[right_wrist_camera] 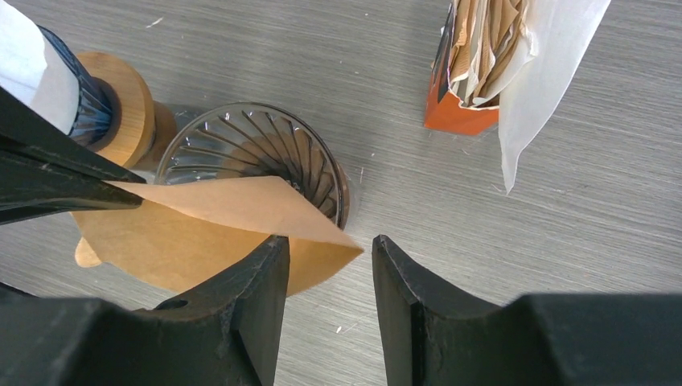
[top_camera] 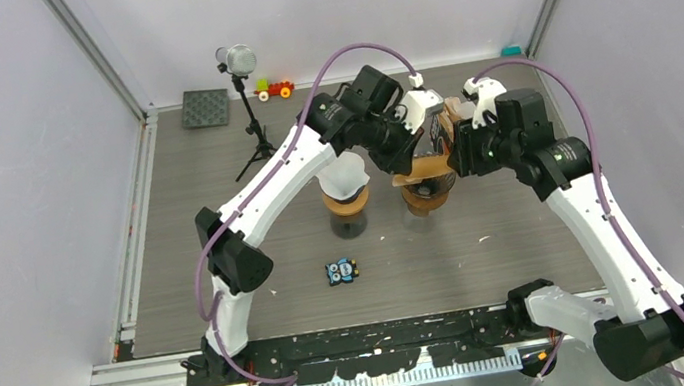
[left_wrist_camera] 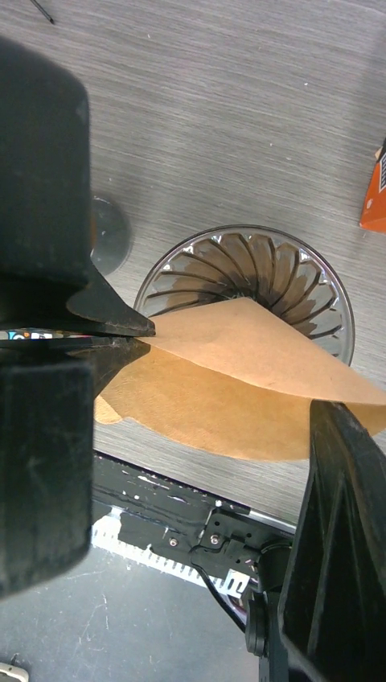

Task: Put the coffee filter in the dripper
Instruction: Place the coffee filter in the coffee dripper.

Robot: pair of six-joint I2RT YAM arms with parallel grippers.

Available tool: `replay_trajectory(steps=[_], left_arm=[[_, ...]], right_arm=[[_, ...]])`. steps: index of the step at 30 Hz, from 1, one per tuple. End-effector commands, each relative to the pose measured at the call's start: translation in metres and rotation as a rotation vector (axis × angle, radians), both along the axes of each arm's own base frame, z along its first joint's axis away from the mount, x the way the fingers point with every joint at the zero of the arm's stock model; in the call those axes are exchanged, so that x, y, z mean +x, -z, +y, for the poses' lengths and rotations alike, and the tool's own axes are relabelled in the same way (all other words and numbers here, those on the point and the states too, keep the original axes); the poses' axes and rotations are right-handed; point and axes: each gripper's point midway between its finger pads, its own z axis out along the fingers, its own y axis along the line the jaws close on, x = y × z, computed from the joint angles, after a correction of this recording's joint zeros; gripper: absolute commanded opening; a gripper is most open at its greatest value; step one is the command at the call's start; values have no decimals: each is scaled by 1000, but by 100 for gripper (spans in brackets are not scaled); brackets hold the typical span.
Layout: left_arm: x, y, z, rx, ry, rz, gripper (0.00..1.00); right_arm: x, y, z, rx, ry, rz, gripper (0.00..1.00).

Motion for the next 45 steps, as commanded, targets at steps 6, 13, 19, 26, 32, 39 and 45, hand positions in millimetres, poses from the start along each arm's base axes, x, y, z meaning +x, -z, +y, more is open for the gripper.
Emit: replay_trajectory(steps=[6,13,19,26,32,39,45], left_arm=[[-4,-13,-3,-25,43,-18,0],[-3,-12,-7,-36,53,-12,0],[-4,-11,-9,-42,66,-13,0],[-3,-14,-9,-49,90,-39,0],[-3,-14,-8,-44,107,-52,0],[-3,-13,-8,-35,127,-63,0],[-4,-12,-8,-33,137,-63,0]], right_arm=[[13,-13,-4,-45,-9,-58,48],[16,-15,-7,-83,-27,-72,51],[18,-10,-1,-76,-73,-49,52],[20,-6,1,-63,-106,-14,52],[17,-7,2,-48,-159,5,52],[12,-4,8,-40,-226,37,53],[14,-1,7,-59,-257,57,53]])
